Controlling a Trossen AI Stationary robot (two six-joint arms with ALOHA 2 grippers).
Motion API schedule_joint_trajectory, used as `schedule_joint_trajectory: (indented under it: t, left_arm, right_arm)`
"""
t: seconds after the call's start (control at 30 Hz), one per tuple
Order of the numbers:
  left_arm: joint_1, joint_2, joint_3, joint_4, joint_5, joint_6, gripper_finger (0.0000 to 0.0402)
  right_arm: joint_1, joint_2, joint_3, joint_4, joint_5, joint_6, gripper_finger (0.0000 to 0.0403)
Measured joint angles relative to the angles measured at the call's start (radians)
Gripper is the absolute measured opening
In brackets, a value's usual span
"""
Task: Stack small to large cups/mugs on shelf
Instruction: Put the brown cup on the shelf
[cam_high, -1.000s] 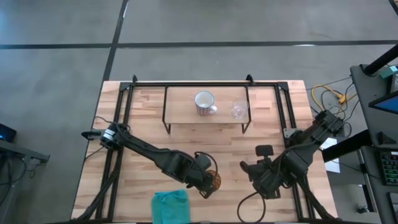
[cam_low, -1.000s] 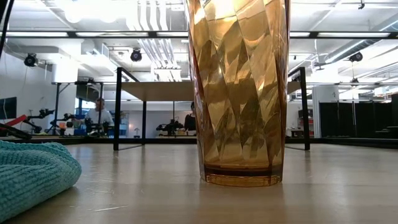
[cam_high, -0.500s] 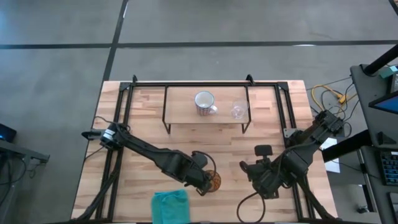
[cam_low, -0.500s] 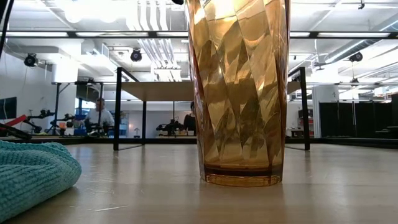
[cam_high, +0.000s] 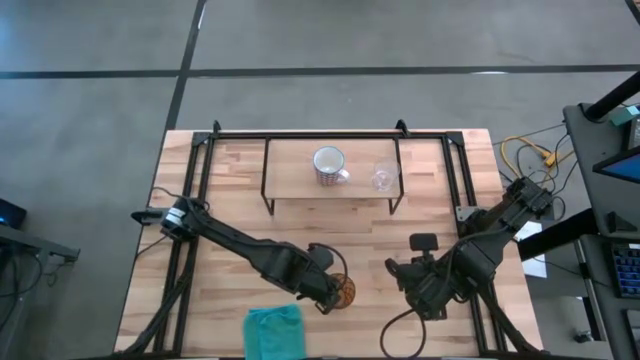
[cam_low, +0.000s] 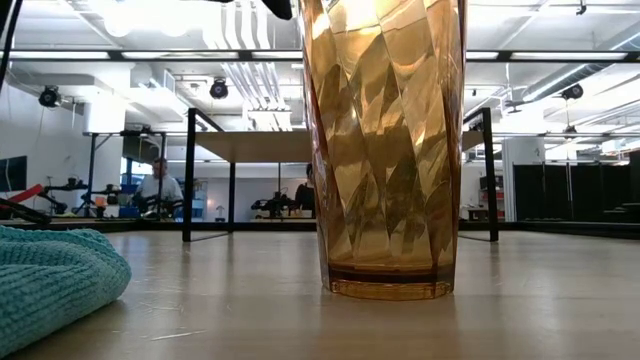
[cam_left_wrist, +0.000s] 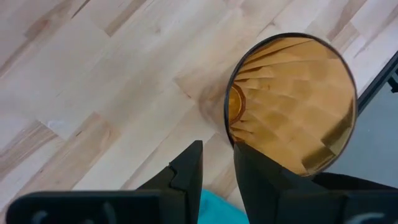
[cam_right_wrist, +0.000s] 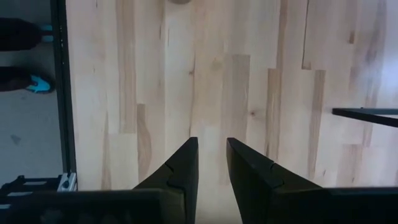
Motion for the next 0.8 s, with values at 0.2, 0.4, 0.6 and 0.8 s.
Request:
schedule_joint_trajectory:
  t: [0.2, 0.4, 0.6, 0.8]
  left_arm:
    - [0.0, 0.0, -0.022, 0.066, 0.0, 0.0, 0.0077]
    - [0.002, 0.0, -0.023, 0.077, 0.0, 0.0, 0.0077]
    - [0.002, 0.0, -0.021, 0.077, 0.0, 0.0, 0.0077]
    - [0.001, 0.0, -0.019, 0.114, 0.0, 0.0, 0.0077]
  right_arm:
    - [0.0, 0.0, 0.0, 0.014, 0.0, 0.0, 0.0077]
    - [0.0, 0.0, 0.0, 0.017, 0.0, 0.0, 0.0077]
    - [0.0, 0.0, 0.0, 0.021, 0.0, 0.0, 0.0077]
    - [0.0, 0.0, 0.0, 0.022, 0.0, 0.0, 0.0077]
